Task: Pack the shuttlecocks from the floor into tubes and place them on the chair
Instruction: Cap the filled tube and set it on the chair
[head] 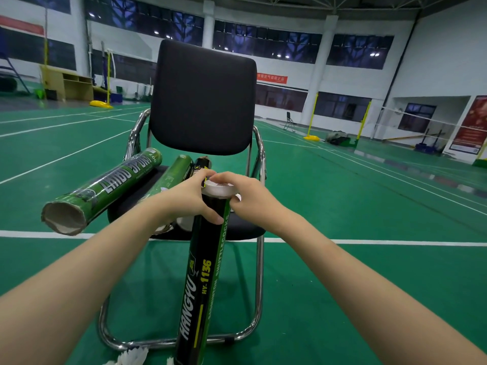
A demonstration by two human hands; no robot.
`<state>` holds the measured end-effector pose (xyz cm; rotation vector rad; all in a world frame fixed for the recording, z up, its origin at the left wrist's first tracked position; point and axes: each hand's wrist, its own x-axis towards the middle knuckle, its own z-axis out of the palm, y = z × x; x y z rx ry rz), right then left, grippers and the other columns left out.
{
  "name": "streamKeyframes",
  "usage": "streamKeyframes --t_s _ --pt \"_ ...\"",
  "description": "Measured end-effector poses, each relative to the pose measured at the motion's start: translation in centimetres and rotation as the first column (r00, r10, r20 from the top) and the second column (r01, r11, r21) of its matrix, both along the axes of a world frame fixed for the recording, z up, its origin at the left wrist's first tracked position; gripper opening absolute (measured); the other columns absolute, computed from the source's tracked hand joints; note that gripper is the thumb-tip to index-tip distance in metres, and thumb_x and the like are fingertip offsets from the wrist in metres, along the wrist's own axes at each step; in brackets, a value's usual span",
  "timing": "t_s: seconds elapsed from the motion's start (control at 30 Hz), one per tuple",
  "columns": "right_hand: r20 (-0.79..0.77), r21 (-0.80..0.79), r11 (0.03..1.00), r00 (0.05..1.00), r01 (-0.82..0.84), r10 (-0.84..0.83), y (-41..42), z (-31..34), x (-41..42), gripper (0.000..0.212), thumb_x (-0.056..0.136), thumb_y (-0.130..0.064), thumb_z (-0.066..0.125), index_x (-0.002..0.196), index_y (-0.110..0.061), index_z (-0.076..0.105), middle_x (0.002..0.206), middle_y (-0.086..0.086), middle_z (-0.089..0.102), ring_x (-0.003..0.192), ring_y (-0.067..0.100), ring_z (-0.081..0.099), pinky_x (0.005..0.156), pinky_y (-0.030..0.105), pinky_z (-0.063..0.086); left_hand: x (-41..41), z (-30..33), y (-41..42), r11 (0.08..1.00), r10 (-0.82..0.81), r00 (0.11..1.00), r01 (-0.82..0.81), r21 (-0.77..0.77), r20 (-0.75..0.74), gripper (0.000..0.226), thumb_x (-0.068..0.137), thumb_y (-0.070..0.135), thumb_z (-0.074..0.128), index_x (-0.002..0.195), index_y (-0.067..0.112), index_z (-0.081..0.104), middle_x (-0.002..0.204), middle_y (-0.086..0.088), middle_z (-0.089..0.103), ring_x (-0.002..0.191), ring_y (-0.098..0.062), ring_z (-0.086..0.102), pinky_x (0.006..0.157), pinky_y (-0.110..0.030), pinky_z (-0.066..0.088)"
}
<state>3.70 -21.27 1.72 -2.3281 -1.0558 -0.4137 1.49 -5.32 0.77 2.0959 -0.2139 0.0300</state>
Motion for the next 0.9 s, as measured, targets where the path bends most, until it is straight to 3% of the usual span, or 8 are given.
streamKeyframes --t_s 0.13,0.57,0.73,0.9 --pt "-0.039 -0.008 1.0 0.999 -0.016 0.015 0.2 -0.4 -0.4 0.063 0.07 0.01 0.048 0.128 -0.013 0.052 0.132 0.004 0.052 0.121 0.02 0.045 0.098 0.031 0.037 -0.1 0.2 -0.2 0.999 0.002 1.0 -0.003 -0.047 -0.013 0.084 0.065 -0.002 0.083 0.13 0.025 0.038 0.11 0.001 0.055 0.094 -0.016 0.058 0.07 -0.025 0.048" --pt "-0.096 0.026 0.999 0.995 -0.018 0.02 -0.2 -0.5 -0.3 0.056 0.072 0.004 0.057 0.125 -0.013 0.053 0.128 0.002 0.051 0.119 0.015 0.044 0.099 0.025 0.035 -0.4 0.4 -0.7 0.998 -0.011 1.0 0.01 -0.064 -0.011 0.079 0.067 -0.005 0.079 0.13 0.024 0.04 0.109 0.001 0.054 0.092 -0.014 0.056 0.067 -0.02 0.045" --pt "-0.017 -0.122 0.992 1.0 -0.019 0.017 -0.8 -0.7 0.2 0.068 0.076 -0.012 0.064 0.138 -0.018 0.036 0.145 0.001 0.034 0.137 0.016 0.017 0.112 0.031 0.014 -0.3 0.6 -0.7 0.999 0.004 1.0 -0.004 -0.039 -0.001 0.082 0.067 -0.004 0.079 0.134 0.022 0.04 0.108 0.005 0.051 0.094 -0.011 0.053 0.069 -0.02 0.043" --pt "-0.11 0.028 0.999 0.994 -0.026 0.029 -1.7 -0.3 0.7 0.069 0.074 -0.013 0.071 0.135 -0.017 0.039 0.141 0.001 0.034 0.132 0.012 0.028 0.107 0.023 0.023 0.0 0.7 -0.2 0.996 0.01 0.999 -0.014 -0.083 -0.04 0.086 0.064 -0.003 0.082 0.137 0.018 0.042 0.113 -0.003 0.058 0.098 -0.016 0.059 0.074 -0.022 0.047"
